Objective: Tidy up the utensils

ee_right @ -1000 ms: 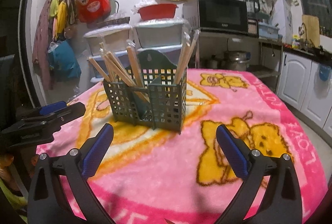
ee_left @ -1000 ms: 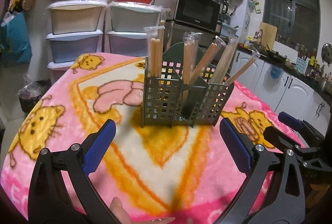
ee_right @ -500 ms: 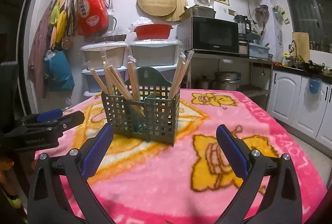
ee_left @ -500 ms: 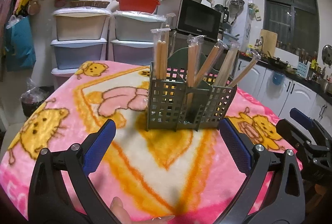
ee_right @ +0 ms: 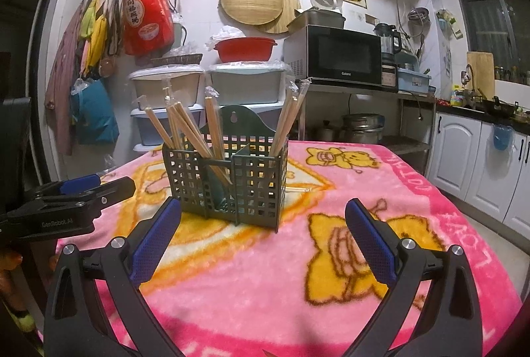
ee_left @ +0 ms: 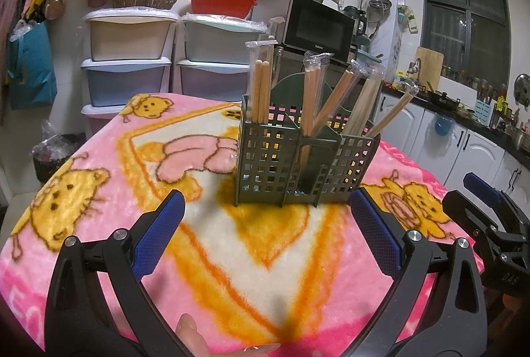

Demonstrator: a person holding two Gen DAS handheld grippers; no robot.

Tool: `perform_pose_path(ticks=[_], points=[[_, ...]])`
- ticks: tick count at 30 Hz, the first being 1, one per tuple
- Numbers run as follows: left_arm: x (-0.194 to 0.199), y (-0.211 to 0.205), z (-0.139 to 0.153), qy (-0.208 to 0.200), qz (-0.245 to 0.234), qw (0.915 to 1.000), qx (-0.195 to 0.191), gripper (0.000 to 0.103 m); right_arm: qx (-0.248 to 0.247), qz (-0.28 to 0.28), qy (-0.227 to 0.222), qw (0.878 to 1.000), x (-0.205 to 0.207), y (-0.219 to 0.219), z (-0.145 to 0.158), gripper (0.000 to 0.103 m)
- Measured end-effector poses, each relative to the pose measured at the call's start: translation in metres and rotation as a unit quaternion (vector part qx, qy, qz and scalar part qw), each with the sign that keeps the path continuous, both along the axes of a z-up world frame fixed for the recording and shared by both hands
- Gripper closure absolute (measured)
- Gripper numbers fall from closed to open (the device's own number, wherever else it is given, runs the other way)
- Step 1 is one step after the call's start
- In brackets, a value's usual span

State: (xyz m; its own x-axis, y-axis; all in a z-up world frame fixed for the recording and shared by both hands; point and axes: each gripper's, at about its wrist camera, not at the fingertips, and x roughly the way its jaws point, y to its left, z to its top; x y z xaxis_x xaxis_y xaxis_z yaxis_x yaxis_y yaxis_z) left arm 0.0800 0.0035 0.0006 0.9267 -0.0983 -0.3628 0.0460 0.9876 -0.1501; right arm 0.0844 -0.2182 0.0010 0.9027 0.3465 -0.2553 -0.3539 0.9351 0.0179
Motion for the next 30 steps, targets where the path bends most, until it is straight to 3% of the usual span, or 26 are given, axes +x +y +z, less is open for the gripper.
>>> perform_pose_path(ticks=[30], points=[[0.0003, -0.0003, 0.0003, 0.001, -0.001, 1.0, 0.0, 0.011, 0.0, -0.003, 0.001, 1.0, 0.0006, -0.0028, -0.0033, 0.007]])
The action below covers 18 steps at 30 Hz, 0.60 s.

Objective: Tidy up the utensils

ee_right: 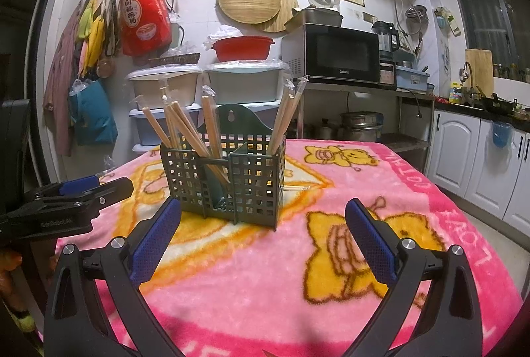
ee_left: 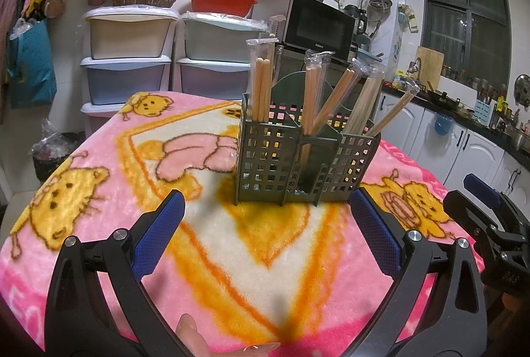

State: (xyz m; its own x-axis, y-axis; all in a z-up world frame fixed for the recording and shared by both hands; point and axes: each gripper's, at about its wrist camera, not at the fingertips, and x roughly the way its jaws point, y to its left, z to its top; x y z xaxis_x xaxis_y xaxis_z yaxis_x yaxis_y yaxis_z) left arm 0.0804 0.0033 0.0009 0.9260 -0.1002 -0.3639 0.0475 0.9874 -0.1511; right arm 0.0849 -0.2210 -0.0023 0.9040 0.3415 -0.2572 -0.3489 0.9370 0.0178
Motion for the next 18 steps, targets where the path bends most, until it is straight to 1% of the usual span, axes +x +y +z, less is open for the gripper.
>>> perform_pose_path(ticks=[18], points=[[0.0004, 0.0004, 0.0002, 0.001, 0.001, 1.0, 0.0, 0.011, 0.001, -0.002, 0.001, 1.0, -0.0001, -0.0001, -0.001, 0.007]])
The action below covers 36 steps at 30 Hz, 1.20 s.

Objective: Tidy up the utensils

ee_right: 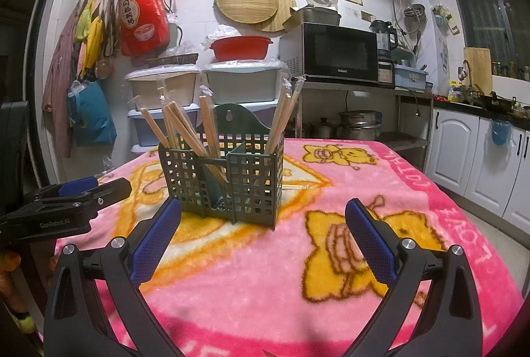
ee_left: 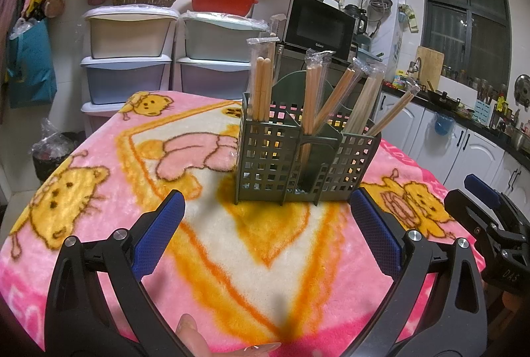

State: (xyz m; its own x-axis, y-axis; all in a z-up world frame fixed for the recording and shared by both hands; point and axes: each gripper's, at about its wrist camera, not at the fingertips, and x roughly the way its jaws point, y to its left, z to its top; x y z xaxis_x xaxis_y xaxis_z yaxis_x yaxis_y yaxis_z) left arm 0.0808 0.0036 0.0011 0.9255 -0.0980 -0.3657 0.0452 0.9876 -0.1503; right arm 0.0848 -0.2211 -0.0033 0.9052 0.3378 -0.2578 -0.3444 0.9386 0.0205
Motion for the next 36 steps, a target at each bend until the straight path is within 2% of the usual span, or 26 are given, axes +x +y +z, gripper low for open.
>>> perform_pose_path(ticks=[21, 26, 33, 36], points=[[-0.004, 0.001, -0.005, 0.005, 0.003, 1.0, -0.003, 0.011, 0.001, -0.01, -0.001, 1.0, -0.003, -0.006, -0.001, 0.007], [-0.003, -0.006, -0.004, 0.012, 0.027, 0.9992, 0.026, 0.011, 0.0, -0.018, 0.01, 1.0, -0.003, -0.01, 0.002, 0.007], [-0.005, 0.001, 0.005, 0.035, 0.018, 0.9992, 0.001, 0.011, 0.008, -0.053, 0.039, 0.998, 0.012, -0.03, 0.01, 0.007], [0.002, 0.021, 0.014, 0.053, 0.031, 0.9981, -0.005, 0.011, 0.012, -0.086, 0.063, 0.994, 0.032, -0.052, 0.019, 0.007]])
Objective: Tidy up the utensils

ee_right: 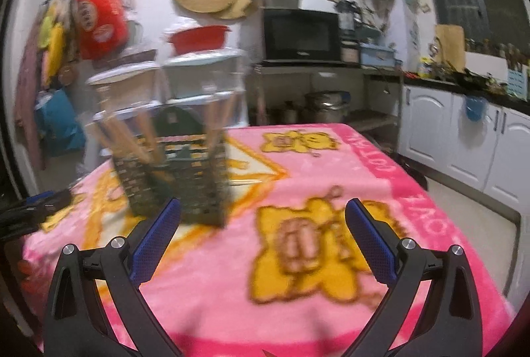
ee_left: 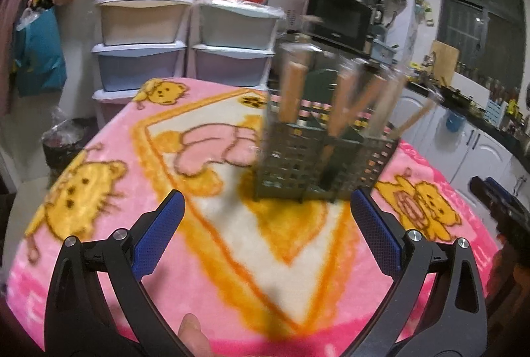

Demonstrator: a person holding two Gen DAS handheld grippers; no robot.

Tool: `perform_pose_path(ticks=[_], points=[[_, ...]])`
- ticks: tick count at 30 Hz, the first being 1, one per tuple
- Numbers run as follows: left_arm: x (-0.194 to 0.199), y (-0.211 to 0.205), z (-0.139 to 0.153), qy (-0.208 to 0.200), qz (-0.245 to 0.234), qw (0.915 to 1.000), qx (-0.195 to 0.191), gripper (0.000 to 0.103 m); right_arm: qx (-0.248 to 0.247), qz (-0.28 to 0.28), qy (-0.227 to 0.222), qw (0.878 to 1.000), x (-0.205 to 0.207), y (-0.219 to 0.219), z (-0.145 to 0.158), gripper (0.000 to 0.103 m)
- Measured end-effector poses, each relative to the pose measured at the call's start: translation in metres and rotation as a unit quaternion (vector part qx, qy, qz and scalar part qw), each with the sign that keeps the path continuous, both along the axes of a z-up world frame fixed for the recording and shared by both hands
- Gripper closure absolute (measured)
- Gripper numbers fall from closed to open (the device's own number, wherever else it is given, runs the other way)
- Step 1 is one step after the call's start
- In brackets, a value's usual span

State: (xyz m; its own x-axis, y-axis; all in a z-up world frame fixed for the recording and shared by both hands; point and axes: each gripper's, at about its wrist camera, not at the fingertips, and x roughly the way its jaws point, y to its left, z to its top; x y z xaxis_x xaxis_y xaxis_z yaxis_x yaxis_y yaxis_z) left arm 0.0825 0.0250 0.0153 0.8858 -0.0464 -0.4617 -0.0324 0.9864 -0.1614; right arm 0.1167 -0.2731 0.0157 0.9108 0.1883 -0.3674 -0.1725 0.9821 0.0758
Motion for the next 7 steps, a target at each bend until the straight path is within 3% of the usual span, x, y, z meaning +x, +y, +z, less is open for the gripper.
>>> perform_pose_path(ticks=[4, 7], points=[[0.036, 0.048, 0.002, 0.057, 0.059, 0.9965, 0.011, 0.011, -0.027, -0.046, 0.08, 0.995, 0.053, -0.03, 0.0, 0.007], [0.078, 0.089, -0.014, 0.116, 0.121, 0.9855, 0.026, 0.011, -0.058, -0.069, 0.165, 0.982, 0.109, -0.05, -0.02, 0.007]])
